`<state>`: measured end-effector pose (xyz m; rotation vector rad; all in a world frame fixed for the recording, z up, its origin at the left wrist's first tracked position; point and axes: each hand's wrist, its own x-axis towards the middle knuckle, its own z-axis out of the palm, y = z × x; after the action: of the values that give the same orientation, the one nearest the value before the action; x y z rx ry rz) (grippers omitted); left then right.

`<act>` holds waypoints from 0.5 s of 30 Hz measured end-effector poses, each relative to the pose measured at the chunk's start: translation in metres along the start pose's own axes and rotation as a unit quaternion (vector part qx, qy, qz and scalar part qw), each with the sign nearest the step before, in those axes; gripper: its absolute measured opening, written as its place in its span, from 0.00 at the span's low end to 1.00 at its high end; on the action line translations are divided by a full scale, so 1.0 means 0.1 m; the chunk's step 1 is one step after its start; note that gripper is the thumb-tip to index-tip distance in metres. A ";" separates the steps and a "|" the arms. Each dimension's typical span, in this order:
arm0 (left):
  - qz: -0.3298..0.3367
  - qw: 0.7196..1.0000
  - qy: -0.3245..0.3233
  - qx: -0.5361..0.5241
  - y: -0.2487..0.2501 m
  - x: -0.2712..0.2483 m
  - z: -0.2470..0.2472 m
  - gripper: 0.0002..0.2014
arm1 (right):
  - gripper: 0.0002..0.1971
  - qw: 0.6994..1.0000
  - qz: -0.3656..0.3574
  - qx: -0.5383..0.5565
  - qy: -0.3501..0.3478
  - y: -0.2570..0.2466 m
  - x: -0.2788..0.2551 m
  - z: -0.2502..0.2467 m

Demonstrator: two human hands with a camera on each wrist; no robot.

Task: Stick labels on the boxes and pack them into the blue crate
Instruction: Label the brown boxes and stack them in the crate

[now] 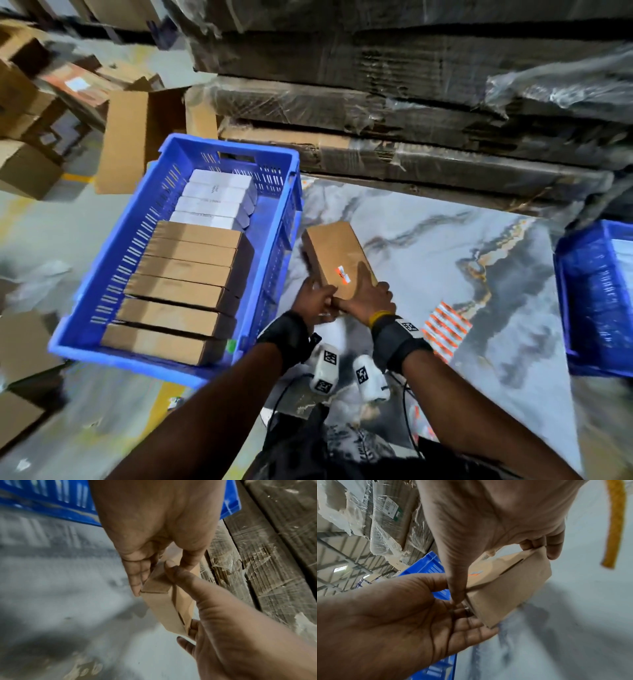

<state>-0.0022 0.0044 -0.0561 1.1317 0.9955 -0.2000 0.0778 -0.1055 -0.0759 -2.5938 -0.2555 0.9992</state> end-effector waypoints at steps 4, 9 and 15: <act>0.009 0.999 -0.036 0.039 -0.04 -0.14 -0.14 0.21 | 0.50 0.994 -0.091 0.023 0.064 0.08 -0.23 0.01; 0.026 0.998 -0.044 0.046 0.02 -0.31 -0.24 0.19 | 0.26 0.968 -0.209 0.052 0.131 0.16 -0.41 0.00; 0.036 0.996 -0.050 0.067 0.01 -0.41 -0.27 0.27 | 0.16 0.965 -0.200 -0.020 0.167 0.11 -0.60 -0.01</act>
<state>-0.0407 0.0137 -0.0271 1.2651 0.8611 -0.2666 0.0346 -0.1333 -0.0425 -2.5435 -0.6808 0.4131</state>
